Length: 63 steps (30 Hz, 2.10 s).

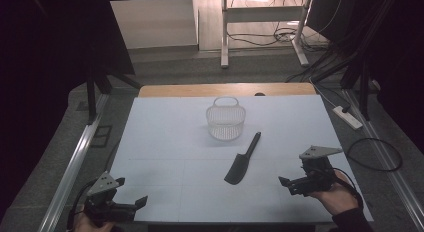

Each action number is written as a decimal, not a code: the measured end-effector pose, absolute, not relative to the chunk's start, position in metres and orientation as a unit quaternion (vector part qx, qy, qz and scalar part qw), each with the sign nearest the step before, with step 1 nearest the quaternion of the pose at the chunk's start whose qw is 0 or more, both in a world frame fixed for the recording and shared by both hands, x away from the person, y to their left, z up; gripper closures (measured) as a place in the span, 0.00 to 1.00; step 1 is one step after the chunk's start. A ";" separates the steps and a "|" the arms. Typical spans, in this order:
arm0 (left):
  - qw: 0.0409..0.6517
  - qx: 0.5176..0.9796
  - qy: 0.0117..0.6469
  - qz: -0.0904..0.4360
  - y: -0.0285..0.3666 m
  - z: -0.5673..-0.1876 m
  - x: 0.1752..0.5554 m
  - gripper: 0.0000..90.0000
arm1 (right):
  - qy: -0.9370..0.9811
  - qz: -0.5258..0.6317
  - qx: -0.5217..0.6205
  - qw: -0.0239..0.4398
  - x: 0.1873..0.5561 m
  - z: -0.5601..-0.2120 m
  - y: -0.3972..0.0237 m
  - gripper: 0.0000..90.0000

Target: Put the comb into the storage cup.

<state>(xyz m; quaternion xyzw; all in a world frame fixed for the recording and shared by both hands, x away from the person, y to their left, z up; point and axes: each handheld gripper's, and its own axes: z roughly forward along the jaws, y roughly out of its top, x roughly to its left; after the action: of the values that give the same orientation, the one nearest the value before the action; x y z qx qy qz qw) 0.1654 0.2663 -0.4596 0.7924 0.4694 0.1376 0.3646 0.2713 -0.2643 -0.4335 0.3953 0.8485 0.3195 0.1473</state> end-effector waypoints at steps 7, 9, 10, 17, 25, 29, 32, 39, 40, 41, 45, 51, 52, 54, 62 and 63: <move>0.365 0.791 0.471 0.137 0.267 -0.460 0.166 0.03 | 0.850 0.317 0.395 0.145 0.278 -0.433 -0.257 0.00; 0.366 0.790 0.472 0.136 0.267 -0.460 0.166 0.03 | 0.851 0.316 0.395 0.145 0.282 -0.433 -0.254 0.00; 0.366 0.790 0.472 0.136 0.267 -0.460 0.166 0.03 | 0.851 0.315 0.394 0.145 0.284 -0.432 -0.253 0.00; 0.368 0.789 0.473 0.134 0.268 -0.460 0.166 0.03 | 0.856 0.314 0.386 0.140 0.291 -0.433 -0.243 0.00; 0.369 0.788 0.474 0.133 0.269 -0.460 0.166 0.03 | 0.865 0.306 0.374 0.135 0.303 -0.433 -0.229 0.00; 0.369 0.788 0.474 0.133 0.269 -0.460 0.166 0.03 | 0.869 0.300 0.370 0.135 0.309 -0.434 -0.224 0.00; 0.369 0.788 0.474 0.133 0.269 -0.460 0.166 0.03 | 0.872 0.296 0.366 0.133 0.316 -0.435 -0.220 0.00; 0.371 0.787 0.474 0.132 0.269 -0.460 0.166 0.03 | 0.875 0.290 0.366 0.130 0.327 -0.438 -0.212 0.00; 0.371 0.787 0.475 0.132 0.269 -0.460 0.166 0.03 | 0.875 0.288 0.366 0.131 0.328 -0.438 -0.211 0.00; 0.371 0.787 0.475 0.132 0.269 -0.460 0.166 0.03 | 0.875 0.288 0.367 0.129 0.330 -0.438 -0.210 0.00; 0.372 0.787 0.475 0.132 0.269 -0.460 0.166 0.03 | 0.874 0.289 0.371 0.124 0.336 -0.438 -0.207 0.00; 0.372 0.786 0.475 0.132 0.270 -0.460 0.166 0.03 | 0.878 0.277 0.372 0.122 0.346 -0.441 -0.199 0.00; 0.372 0.786 0.475 0.132 0.270 -0.460 0.166 0.03 | 0.878 0.277 0.370 0.122 0.348 -0.441 -0.198 0.00; 0.373 0.786 0.476 0.132 0.270 -0.460 0.166 0.03 | 0.880 0.275 0.367 0.123 0.351 -0.440 -0.195 0.00; 0.374 0.785 0.477 0.131 0.270 -0.460 0.166 0.03 | 0.884 0.264 0.367 0.118 0.361 -0.441 -0.184 0.00; 0.374 0.785 0.477 0.131 0.270 -0.460 0.166 0.03 | 0.884 0.264 0.367 0.117 0.362 -0.442 -0.183 0.00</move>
<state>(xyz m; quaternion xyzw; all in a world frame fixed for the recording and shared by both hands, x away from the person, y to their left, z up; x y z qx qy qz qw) 0.1659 0.2699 -0.4600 0.7847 0.4765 0.1312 0.3740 0.3618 -0.1828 -0.4415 0.3671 0.8842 0.2643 0.1166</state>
